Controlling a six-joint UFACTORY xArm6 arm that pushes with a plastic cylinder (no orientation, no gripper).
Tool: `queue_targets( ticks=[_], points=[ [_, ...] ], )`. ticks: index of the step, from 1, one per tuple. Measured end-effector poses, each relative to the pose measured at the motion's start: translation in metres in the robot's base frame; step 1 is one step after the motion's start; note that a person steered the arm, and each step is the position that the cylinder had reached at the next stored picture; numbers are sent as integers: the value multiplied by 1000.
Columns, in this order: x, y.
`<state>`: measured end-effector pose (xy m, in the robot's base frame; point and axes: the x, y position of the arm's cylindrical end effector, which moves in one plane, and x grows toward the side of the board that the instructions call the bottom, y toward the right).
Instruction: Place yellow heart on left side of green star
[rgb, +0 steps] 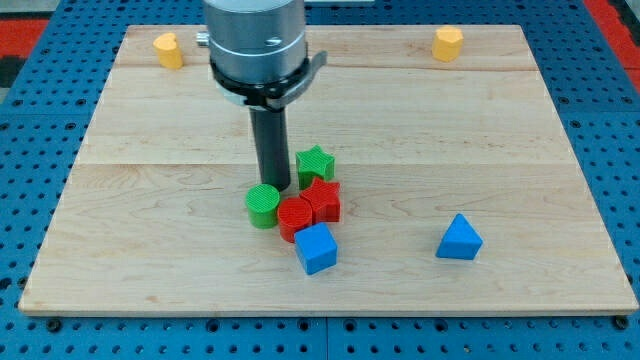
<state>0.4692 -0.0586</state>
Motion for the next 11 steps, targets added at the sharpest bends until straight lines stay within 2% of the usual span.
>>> queue_targets(
  ticks=[2,5,6,8,9,10,11],
  points=[
    [-77,-18],
    [-276,-32],
    [-277,-43],
    [-268,-165],
    [-203,-88],
    [-186,-42],
    [-184,-37]
  ],
)
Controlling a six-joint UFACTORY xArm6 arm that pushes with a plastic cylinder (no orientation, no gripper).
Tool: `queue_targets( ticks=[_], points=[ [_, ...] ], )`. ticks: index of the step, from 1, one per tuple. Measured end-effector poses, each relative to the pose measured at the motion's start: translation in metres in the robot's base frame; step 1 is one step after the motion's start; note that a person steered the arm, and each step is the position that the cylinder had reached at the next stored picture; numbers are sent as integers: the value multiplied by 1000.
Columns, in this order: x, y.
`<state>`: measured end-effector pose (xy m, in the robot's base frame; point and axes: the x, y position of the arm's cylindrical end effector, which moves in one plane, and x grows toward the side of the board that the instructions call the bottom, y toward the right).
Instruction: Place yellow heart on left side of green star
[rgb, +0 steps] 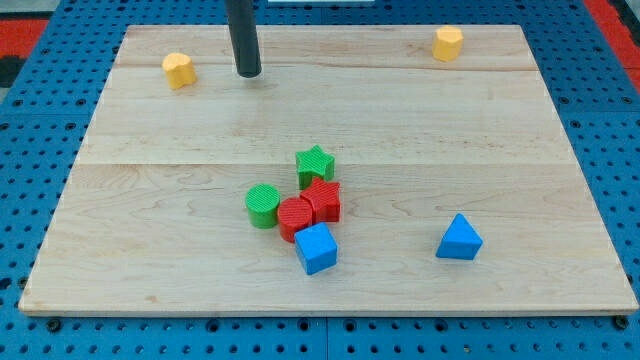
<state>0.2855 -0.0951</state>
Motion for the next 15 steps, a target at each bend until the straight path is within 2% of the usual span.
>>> queue_targets(
  ticks=[2,4,5,6,7,8,10,11,13,15],
  points=[
    [-14,-7],
    [-70,-97],
    [-3,-83],
    [33,-32],
    [24,-26],
    [-25,-29],
    [-38,-173],
    [1,-141],
    [16,-34],
    [10,-40]
  ],
)
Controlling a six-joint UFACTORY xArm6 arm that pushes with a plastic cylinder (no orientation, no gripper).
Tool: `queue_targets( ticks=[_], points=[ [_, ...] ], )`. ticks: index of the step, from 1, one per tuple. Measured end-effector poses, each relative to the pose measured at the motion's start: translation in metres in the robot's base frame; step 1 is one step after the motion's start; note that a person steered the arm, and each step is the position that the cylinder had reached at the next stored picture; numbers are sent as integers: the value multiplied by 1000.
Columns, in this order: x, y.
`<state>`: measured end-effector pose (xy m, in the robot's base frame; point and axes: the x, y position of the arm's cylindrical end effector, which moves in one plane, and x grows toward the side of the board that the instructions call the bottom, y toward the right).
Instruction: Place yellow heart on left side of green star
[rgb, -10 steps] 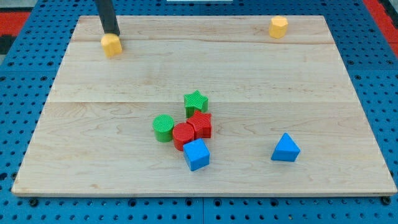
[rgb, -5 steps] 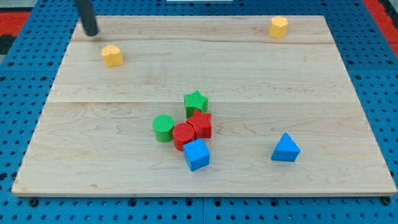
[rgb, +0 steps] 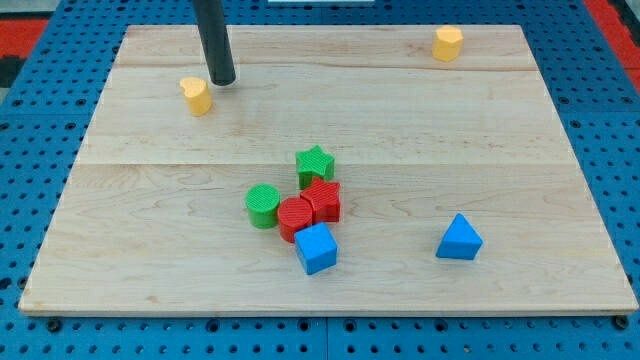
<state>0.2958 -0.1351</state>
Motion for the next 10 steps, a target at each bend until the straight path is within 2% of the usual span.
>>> queue_targets(
  ticks=[1,2,3,5,6,7,8,9,10],
  points=[
    [-23,-23],
    [-22,-30],
    [16,-42],
    [107,-16],
    [110,-6],
    [85,-22],
    [102,40],
    [141,52],
    [138,60]
  ],
)
